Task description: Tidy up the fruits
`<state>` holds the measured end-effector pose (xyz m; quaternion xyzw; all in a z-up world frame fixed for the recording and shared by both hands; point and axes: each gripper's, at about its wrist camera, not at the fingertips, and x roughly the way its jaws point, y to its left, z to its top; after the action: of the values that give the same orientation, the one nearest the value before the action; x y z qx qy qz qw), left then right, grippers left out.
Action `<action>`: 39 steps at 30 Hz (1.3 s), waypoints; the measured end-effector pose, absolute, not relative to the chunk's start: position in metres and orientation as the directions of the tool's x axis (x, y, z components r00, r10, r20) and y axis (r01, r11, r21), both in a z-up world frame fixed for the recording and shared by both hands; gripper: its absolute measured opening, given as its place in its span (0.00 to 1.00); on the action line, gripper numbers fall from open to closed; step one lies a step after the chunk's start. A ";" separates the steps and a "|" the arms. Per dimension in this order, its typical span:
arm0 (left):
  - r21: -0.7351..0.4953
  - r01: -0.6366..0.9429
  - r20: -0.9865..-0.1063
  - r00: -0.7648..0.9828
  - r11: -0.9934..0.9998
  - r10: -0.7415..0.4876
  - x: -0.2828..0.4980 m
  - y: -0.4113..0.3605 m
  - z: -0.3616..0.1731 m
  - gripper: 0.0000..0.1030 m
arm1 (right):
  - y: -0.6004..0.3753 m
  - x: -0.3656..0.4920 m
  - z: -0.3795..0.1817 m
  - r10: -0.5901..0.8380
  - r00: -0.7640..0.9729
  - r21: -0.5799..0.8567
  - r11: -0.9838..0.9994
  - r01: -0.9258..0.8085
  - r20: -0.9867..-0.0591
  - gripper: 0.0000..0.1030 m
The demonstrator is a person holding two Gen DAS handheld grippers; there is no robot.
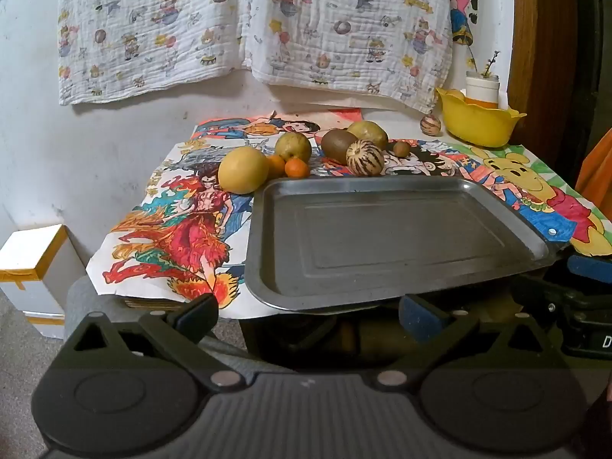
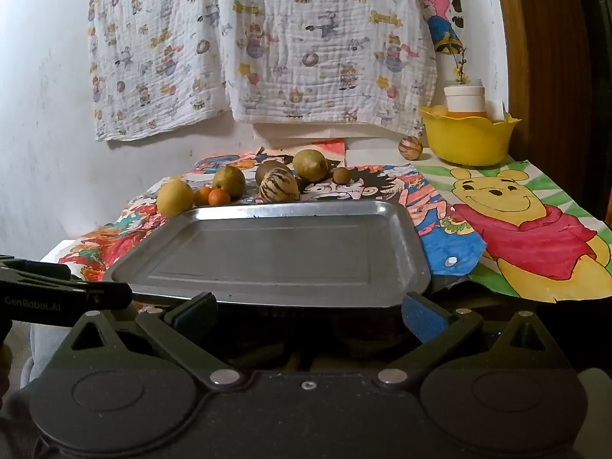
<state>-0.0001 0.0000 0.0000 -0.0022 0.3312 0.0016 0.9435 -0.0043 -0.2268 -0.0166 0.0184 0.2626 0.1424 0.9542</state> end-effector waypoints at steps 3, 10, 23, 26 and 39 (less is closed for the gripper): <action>0.003 -0.005 -0.624 0.782 1.000 0.005 0.000 0.000 0.000 1.00 | -0.227 -0.004 -0.017 0.282 0.820 0.111 0.959 -0.262 -0.498 1.00; 0.006 -0.005 -0.625 0.781 1.000 0.008 0.000 0.000 0.000 1.00 | -0.227 -0.005 -0.017 0.283 0.822 0.111 0.958 -0.263 -0.494 1.00; 0.009 -0.006 -0.629 0.778 1.000 0.010 0.001 -0.002 -0.001 1.00 | -0.227 -0.005 -0.018 0.282 0.823 0.111 0.959 -0.262 -0.493 1.00; 0.009 -0.006 -0.629 0.777 1.000 0.010 0.001 -0.002 -0.001 1.00 | -0.227 -0.005 -0.018 0.283 0.822 0.113 0.958 -0.262 -0.494 1.00; 0.013 -0.006 -0.631 0.776 1.000 0.013 0.001 -0.004 -0.002 1.00 | -0.228 -0.005 -0.018 0.284 0.822 0.115 0.958 -0.262 -0.493 1.00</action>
<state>0.0015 -0.0036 -0.0021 0.0049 0.3349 0.0049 0.9422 -0.0047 -0.2276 -0.0181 0.0208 0.2615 0.1431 0.9543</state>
